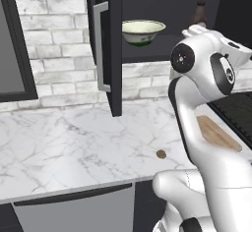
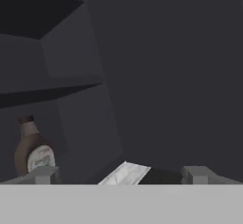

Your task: Open the cabinet. Place the bowl and condiment on the counter. Then place the lime and garlic on the cutting board.

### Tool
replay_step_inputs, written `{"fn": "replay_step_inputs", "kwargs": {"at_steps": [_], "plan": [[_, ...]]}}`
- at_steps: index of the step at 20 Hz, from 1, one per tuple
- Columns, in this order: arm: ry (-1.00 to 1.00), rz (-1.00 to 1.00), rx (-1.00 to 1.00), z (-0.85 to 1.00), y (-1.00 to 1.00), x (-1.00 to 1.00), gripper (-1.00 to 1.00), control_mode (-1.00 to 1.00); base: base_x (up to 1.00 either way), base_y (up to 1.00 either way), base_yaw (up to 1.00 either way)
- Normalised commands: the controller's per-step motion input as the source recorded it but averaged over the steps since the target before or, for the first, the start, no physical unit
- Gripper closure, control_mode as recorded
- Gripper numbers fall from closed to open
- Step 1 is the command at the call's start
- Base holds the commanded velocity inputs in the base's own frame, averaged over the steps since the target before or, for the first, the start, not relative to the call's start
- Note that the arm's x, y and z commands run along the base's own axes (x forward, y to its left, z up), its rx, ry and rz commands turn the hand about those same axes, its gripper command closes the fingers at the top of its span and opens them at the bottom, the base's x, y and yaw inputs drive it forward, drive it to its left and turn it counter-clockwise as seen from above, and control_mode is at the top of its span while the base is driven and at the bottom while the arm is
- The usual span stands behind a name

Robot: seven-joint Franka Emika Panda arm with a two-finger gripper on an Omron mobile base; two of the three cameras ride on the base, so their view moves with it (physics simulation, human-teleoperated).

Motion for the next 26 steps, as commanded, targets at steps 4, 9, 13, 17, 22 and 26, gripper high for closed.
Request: {"fn": "replay_step_inputs", "kwargs": {"at_steps": [4,9,13,17,22,26], "plan": [[0.0,-0.01,0.04,0.13,0.0,0.16,-1.0,-1.0,0.0,0.0,0.0],[0.01,0.0,0.01,0.02,0.0,0.16,-1.0,-1.0,0.0,0.0,0.0],[0.03,0.0,0.02,0.01,0.0,0.11,-1.0,-1.0,0.0,0.0,0.0],[0.04,0.0,0.03,0.01,0.0,0.03,-1.0,-1.0,0.0,0.0,0.0],[0.0,0.0,0.03,0.05,0.0,0.0,-1.0,-1.0,0.0,0.0,0.0],[0.0,0.0,0.02,0.03,0.0,0.01,-1.0,-1.0,0.0,0.0,0.0]]}}
